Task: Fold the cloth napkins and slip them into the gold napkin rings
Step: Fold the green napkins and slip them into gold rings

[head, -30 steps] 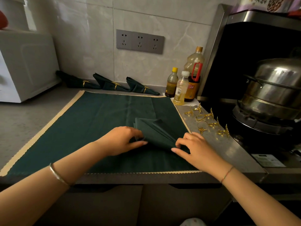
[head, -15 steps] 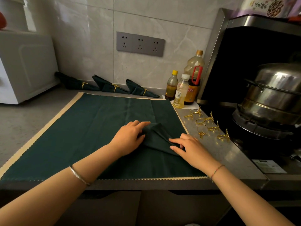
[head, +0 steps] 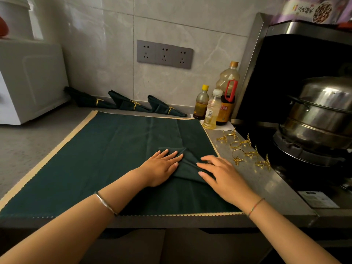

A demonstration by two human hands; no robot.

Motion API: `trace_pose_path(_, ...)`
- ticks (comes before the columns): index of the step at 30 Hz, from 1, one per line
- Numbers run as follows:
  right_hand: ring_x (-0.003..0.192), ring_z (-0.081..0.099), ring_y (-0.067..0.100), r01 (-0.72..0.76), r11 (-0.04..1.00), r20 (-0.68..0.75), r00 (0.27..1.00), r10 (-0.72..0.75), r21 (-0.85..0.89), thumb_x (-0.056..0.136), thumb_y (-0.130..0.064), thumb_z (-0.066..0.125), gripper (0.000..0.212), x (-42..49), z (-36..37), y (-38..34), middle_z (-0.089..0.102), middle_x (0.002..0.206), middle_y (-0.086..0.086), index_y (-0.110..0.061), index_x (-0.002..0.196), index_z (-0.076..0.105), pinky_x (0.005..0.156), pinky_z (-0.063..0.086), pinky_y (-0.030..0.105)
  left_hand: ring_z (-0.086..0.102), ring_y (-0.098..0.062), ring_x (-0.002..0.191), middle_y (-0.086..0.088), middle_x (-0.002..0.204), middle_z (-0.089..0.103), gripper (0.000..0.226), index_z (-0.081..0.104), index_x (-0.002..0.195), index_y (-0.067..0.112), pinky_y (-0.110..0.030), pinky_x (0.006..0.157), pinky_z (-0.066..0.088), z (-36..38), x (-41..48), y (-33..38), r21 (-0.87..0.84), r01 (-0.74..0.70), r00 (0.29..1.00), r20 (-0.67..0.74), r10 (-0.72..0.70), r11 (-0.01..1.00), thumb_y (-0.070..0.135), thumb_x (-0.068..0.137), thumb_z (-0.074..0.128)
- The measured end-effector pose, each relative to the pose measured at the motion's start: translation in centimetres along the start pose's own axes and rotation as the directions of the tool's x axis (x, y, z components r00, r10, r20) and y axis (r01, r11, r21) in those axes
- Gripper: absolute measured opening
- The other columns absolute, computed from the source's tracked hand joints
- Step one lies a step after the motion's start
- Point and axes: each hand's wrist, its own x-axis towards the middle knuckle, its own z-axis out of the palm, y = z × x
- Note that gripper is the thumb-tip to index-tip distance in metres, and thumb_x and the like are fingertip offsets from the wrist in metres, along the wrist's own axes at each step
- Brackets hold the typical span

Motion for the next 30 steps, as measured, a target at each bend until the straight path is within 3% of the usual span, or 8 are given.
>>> trace_pose_path(4, 0.139, 0.027, 0.007, 0.150, 0.982, 0.088, 0.986, -0.140, -0.114, 0.099, -0.043, 0.039, 0.054, 0.4, 0.2, -1.0, 0.028, 0.153, -0.010, -0.027, 0.148, 0.025, 0.112, 0.001, 0.018, -0.005, -0.018, 0.147, 0.007, 0.160, 0.004, 0.050, 0.004, 0.152, 0.030, -0.029, 0.116, -0.007, 0.0, 0.2, 0.0, -0.036, 0.001, 1.000, 0.003, -0.001, 0.999, 0.037, 0.104, 0.015)
trace_pose_path(15, 0.132, 0.043, 0.019, 0.123, 0.946, 0.139, 0.987, -0.085, -0.301, 0.098, -0.008, 0.039, 0.053, 2.8, 1.1, -2.7, 0.031, 0.153, 0.000, -0.017, 0.148, 0.024, 0.104, 0.039, 0.032, -0.003, -0.015, 0.147, 0.009, 0.160, 0.007, 0.049, 0.008, 0.152, 0.027, -0.030, 0.117, -0.007, 0.1, 0.5, -0.2, -0.088, 0.030, 0.999, 0.021, -0.029, 0.996, 0.035, 0.105, 0.017)
trace_pose_path(19, 0.125, 0.051, 0.021, 0.051, 0.986, 0.039, 0.998, -0.045, -0.161, 0.095, -0.007, 0.044, 0.049, 2.9, 1.4, -2.2, 0.050, 0.140, 0.000, -0.024, 0.141, 0.042, 0.101, 0.042, 0.032, 0.002, -0.012, 0.147, 0.007, 0.159, 0.015, 0.047, 0.019, 0.151, 0.025, -0.029, 0.117, -0.005, -0.5, -0.1, 0.0, -0.280, 0.053, 0.999, 0.019, -0.050, 0.958, 0.035, 0.105, 0.015)
trace_pose_path(22, 0.105, 0.061, 0.019, -0.129, 0.981, -0.087, 0.986, 0.142, 0.143, 0.093, -0.010, 0.053, 0.039, 3.2, 0.1, -0.9, 0.066, 0.117, -0.001, -0.027, 0.128, 0.058, 0.088, 0.048, 0.027, 0.006, -0.011, 0.147, 0.003, 0.158, 0.017, 0.048, 0.024, 0.150, 0.019, -0.026, 0.116, -0.002, -2.9, -0.9, 0.6, -0.390, 0.020, 0.983, -0.162, -0.090, 0.921, 0.034, 0.104, 0.021)
trace_pose_path(24, 0.089, 0.061, 0.013, -0.226, 0.867, -0.039, 0.962, 0.270, 0.444, 0.092, -0.014, 0.058, 0.025, 3.8, -1.1, 0.0, 0.067, 0.094, -0.006, -0.018, 0.115, 0.066, 0.073, 0.045, 0.017, 0.003, -0.008, 0.146, 0.006, 0.159, 0.013, 0.053, 0.018, 0.151, 0.021, -0.023, 0.115, -0.004, -4.6, -1.9, 0.5, -0.350, -0.072, 0.939, -0.341, -0.055, 0.934, 0.040, 0.102, 0.027)
trace_pose_path(26, 0.082, 0.062, 0.013, -0.348, 0.593, 0.140, 0.919, 0.368, 0.726, 0.088, -0.015, 0.064, 0.021, 4.5, -2.4, 0.3, 0.066, 0.086, -0.008, -0.010, 0.109, 0.066, 0.072, 0.047, 0.019, -0.006, -0.003, 0.145, 0.012, 0.158, 0.003, 0.069, 0.007, 0.152, 0.025, -0.019, 0.115, -0.008, -5.7, -3.2, 0.3, -0.205, -0.159, 0.898, -0.437, 0.055, 0.966, 0.057, 0.095, 0.029)
trace_pose_path(28, 0.085, 0.064, 0.017, -0.474, 0.317, 0.355, 0.860, 0.366, 0.822, 0.083, -0.011, 0.068, 0.028, 5.0, -3.0, 0.4, 0.068, 0.090, 0.000, -0.006, 0.110, 0.063, 0.082, 0.051, 0.028, -0.013, -0.002, 0.144, 0.014, 0.157, -0.005, 0.082, 0.000, 0.152, 0.027, -0.018, 0.114, -0.014, -6.0, -4.4, 0.1, -0.001, -0.199, 0.877, -0.446, 0.177, 0.980, 0.069, 0.087, 0.028)
trace_pose_path(30, 0.087, 0.065, 0.021, -0.579, 0.225, 0.517, 0.809, 0.281, 0.784, 0.083, -0.008, 0.067, 0.023, 5.1, -3.4, 0.1, 0.070, 0.093, 0.006, -0.008, 0.105, 0.064, 0.087, 0.051, 0.033, -0.019, -0.004, 0.143, 0.014, 0.156, -0.010, 0.085, -0.003, 0.151, 0.031, -0.021, 0.113, -0.019, -5.6, -5.3, 0.1, 0.170, -0.209, 0.890, -0.374, 0.260, 0.963, 0.072, 0.084, 0.029)
